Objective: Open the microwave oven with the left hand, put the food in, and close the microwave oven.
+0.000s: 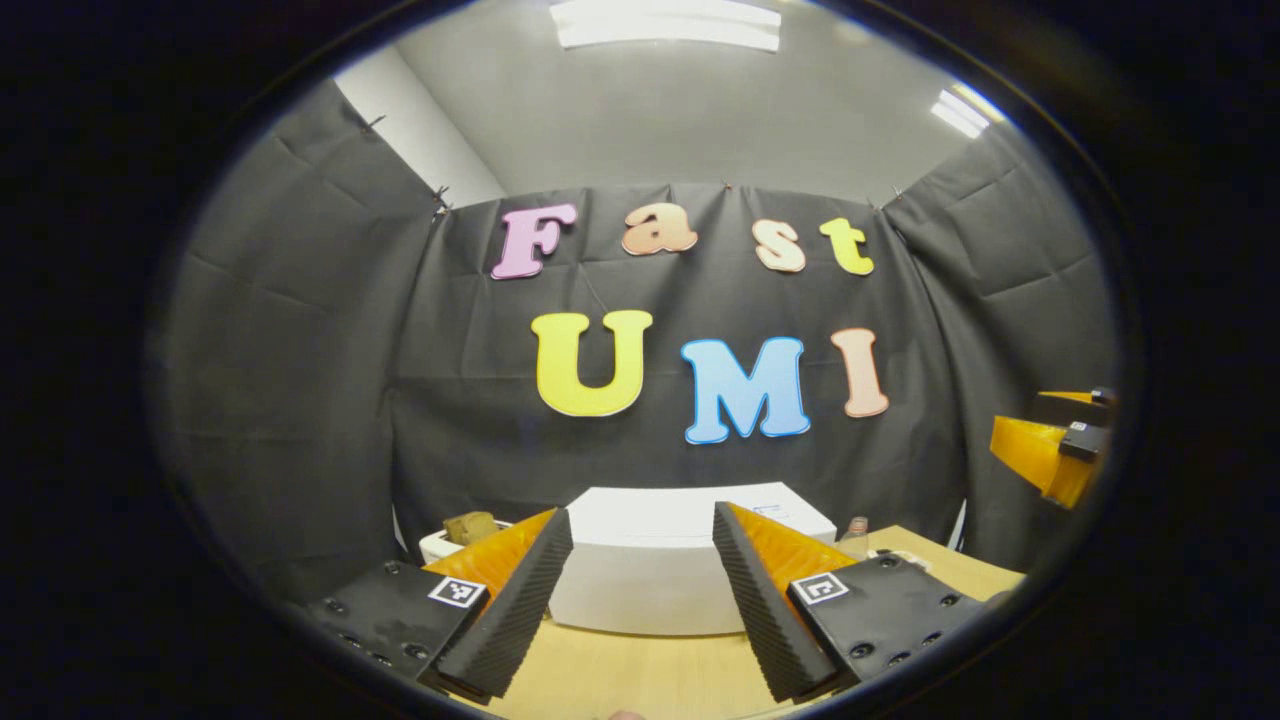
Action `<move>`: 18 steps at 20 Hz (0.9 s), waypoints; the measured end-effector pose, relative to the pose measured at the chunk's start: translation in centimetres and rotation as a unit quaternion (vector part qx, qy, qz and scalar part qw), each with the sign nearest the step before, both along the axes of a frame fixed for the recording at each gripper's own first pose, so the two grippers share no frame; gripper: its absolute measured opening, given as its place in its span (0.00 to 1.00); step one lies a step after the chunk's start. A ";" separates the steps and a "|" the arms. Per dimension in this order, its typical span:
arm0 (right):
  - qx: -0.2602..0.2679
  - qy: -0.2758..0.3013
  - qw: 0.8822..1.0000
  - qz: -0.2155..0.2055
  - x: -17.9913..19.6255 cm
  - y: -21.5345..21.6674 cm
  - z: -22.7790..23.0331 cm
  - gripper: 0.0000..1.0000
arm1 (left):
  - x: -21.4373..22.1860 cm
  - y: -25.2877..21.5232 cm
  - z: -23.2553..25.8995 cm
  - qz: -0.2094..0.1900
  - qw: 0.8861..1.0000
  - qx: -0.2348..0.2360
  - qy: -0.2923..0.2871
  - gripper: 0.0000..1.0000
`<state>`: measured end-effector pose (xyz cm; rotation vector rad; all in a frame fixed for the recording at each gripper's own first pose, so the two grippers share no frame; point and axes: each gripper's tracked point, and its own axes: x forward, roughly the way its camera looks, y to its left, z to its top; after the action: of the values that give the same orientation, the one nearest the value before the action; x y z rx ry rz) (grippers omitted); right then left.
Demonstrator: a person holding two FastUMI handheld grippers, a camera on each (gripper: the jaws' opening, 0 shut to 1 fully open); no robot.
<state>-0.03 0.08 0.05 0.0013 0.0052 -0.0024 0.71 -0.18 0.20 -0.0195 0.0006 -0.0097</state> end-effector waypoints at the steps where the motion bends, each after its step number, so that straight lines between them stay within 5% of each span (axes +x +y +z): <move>1: 0.001 0.000 1.000 -0.001 -0.1 -0.1 0.0 0.97 | 0.0 0.0 0.0 0.000 1.000 -0.001 0.000 0.94; 18: 0.014 -0.002 0.999 -0.030 -3.4 -2.4 0.4 0.97 | 1.1 -3.4 0.8 -0.040 0.999 -0.006 -0.021 0.94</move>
<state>-3.45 -2.33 0.48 0.0285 0.0018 -0.0620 1.78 -3.61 1.00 -0.0304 -0.0407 -0.0892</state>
